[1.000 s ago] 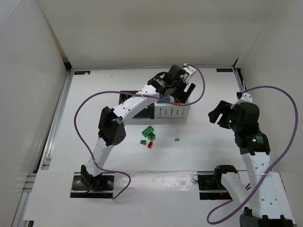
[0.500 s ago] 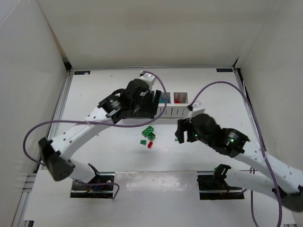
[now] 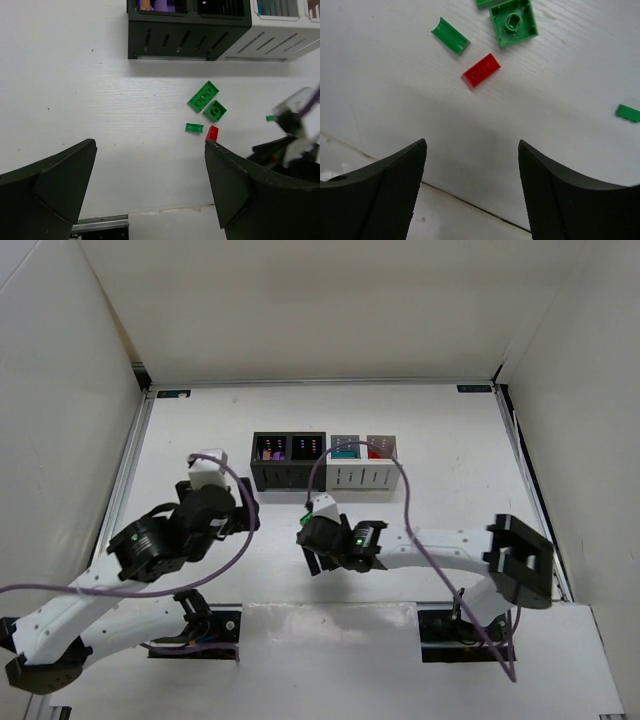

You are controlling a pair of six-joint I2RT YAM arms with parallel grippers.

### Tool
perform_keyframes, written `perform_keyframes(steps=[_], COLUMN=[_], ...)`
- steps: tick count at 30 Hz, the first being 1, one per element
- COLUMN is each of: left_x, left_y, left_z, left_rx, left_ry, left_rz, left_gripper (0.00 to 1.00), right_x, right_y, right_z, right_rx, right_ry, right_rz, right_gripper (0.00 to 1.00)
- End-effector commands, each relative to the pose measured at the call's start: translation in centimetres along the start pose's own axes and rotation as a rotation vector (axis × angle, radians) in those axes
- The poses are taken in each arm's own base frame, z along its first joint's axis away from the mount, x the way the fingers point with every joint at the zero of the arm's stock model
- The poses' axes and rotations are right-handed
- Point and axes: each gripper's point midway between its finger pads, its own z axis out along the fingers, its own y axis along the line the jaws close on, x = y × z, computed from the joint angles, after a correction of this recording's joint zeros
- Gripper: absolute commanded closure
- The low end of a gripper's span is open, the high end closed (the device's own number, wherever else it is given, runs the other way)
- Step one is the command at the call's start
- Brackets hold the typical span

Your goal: Sort the legos into containers by color

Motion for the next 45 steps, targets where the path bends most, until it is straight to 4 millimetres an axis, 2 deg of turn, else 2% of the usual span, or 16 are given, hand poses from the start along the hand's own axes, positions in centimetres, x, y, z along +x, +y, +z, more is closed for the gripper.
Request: perform_keyframes(steps=[1, 3, 4, 5, 9, 18, 23, 28, 31, 39, 45], left_x=[-0.3, -0.3, 0.0, -0.5, -0.3, 0.1, 0.0, 0.0, 0.1, 0.2, 0.2], left_y=[1.4, 1.6, 2.0, 2.3, 2.5, 2.7, 3.1, 3.4, 3.9, 3.8, 3.8], left_z=[-0.7, -1.1, -1.4, -1.6, -1.4, -1.2, -1.5, -1.7, -1.9, -1.8, -1.8], left_rx=[-0.014, -0.005, -0.018, -0.042, -0.107, -0.151, -0.133, -0.129, -0.144, -0.149, -0.153], left_ry=[-0.055, -0.051, -0.028, -0.041, 0.009, 0.048, 0.022, 0.01, 0.01, 0.017, 0.021], left_rz=[-0.058, -0.022, 0.002, -0.029, -0.012, 0.018, 0.0, -0.011, -0.013, -0.009, -0.015], left_gripper=[0.0, 0.0, 0.0, 0.0, 0.0, 0.0, 0.0, 0.0, 0.0, 0.0, 0.0], right_x=[-1.7, -2.2, -1.5, -2.0, -2.8, -2.0, -1.2, -0.6, -0.5, -0.6, -0.2], right_y=[2.2, 2.8, 2.9, 2.8, 2.6, 1.9, 1.1, 0.2, -0.2, -0.4, -0.7], right_z=[2.1, 2.7, 3.5, 3.9, 5.2, 7.3, 7.5, 8.0, 8.1, 8.5, 8.6], right_rx=[0.002, -0.017, -0.012, -0.012, 0.027, 0.086, 0.128, 0.16, 0.165, 0.172, 0.182], right_ry=[-0.036, -0.042, -0.017, -0.027, -0.02, 0.012, 0.029, 0.049, 0.046, 0.053, 0.06], right_rz=[0.061, 0.09, 0.086, 0.093, 0.091, 0.117, 0.121, 0.143, 0.165, 0.173, 0.181], right_gripper=[0.24, 0.26, 0.28, 0.3, 0.33, 0.39, 0.4, 0.5, 0.53, 0.55, 0.67])
